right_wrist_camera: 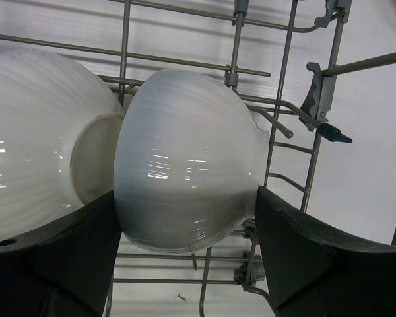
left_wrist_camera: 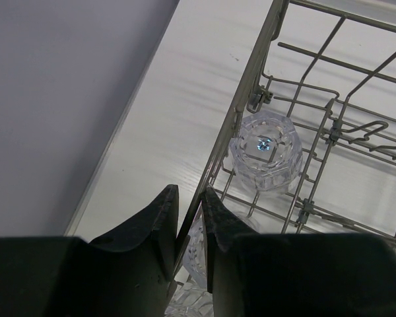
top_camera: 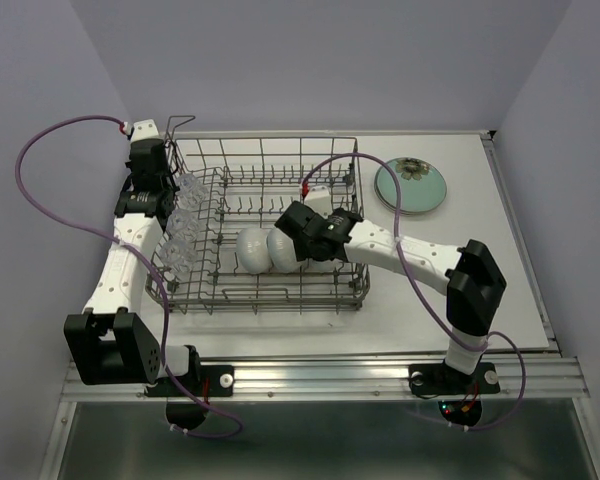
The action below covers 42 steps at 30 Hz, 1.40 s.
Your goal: Unload the mixed dishes from the dish rack
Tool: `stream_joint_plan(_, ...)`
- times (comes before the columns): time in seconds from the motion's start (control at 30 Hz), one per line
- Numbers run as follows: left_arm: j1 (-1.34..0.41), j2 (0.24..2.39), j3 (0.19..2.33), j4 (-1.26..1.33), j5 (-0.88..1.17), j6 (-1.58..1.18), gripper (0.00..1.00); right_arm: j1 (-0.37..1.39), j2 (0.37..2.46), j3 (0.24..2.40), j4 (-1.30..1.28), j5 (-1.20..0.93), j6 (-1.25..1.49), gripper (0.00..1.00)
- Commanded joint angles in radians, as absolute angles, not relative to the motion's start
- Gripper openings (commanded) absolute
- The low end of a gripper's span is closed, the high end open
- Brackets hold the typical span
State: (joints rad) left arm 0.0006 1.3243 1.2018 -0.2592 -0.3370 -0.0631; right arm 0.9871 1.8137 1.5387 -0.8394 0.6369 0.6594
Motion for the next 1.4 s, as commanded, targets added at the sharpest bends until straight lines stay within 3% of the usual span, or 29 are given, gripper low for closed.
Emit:
stream_joint_plan(0.0, -0.009, 1.299, 1.177, -0.21, -0.308, -0.1, 0.13, 1.012, 1.815, 1.585, -0.839, 0.67, 0.701, 0.74)
stream_joint_plan(0.27, -0.009, 1.293, 1.172, -0.206, -0.295, -0.107, 0.11, 1.045, 1.816, 1.626, -0.837, 0.73, 0.698, 0.47)
stream_joint_plan(0.47, -0.009, 1.289, 1.164, -0.195, -0.273, -0.106, 0.11, 1.064, 1.801, 1.681, -0.861, 0.837, 0.712, 0.36)
stream_joint_plan(0.77, -0.009, 1.295, 1.167, -0.198, -0.279, -0.106, 0.1, 1.083, 1.796, 1.75, -0.865, 0.894, 0.675, 0.29)
stream_joint_plan(1.0, -0.009, 1.293, 1.18, -0.215, -0.291, -0.113, 0.12, 1.083, 1.744, 1.775, -0.813, 0.893, 0.623, 0.16)
stream_joint_plan(1.1, -0.008, 1.29, 1.186, -0.218, -0.29, -0.117, 0.17, 1.083, 1.718, 1.77, -0.795, 0.899, 0.606, 0.11)
stream_joint_plan(1.3, -0.009, 1.284, 1.201, -0.229, -0.287, -0.12, 0.37, 1.083, 1.66, 1.734, -0.712, 0.868, 0.572, 0.08)
stream_joint_plan(1.37, -0.009, 1.279, 1.204, -0.23, -0.279, -0.124, 0.52, 1.083, 1.643, 1.706, -0.68, 0.838, 0.558, 0.07)
